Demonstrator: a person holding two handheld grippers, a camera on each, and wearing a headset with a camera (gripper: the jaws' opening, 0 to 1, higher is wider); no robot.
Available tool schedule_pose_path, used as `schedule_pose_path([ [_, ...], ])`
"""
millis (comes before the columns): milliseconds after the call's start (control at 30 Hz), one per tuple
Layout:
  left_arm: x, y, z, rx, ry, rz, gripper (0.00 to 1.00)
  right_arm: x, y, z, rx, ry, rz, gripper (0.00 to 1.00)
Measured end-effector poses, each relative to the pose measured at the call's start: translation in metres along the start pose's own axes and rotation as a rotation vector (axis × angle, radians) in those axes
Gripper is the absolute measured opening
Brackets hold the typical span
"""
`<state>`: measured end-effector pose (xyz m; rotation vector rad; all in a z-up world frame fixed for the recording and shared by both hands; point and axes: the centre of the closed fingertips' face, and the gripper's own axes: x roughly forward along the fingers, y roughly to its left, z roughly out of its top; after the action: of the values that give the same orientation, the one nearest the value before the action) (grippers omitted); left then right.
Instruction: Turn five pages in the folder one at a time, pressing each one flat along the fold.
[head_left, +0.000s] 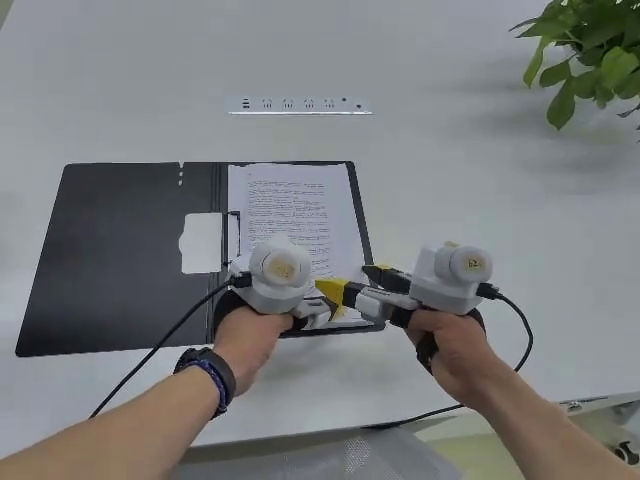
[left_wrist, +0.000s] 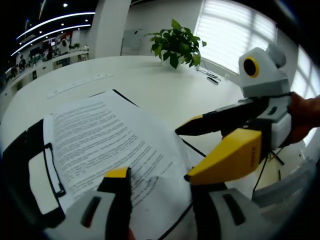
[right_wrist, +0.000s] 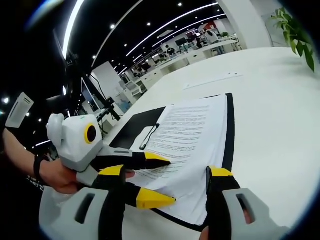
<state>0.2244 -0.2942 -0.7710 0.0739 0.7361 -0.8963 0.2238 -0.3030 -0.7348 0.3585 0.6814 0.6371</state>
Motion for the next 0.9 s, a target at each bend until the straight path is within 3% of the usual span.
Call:
schedule_pose_path([
  [567,-0.008,-0.005,0.002,0.029,-0.005,-0.019,0.54,-0.013,-0.005,-0.003,0.119,-0.062,0.002,0.5],
  [900,-0.021,-0.007,0.005,0.058,-0.021,-0.022,0.56,-0.022,-0.01,-0.004,0.203,-0.122,-0.012,0.27],
])
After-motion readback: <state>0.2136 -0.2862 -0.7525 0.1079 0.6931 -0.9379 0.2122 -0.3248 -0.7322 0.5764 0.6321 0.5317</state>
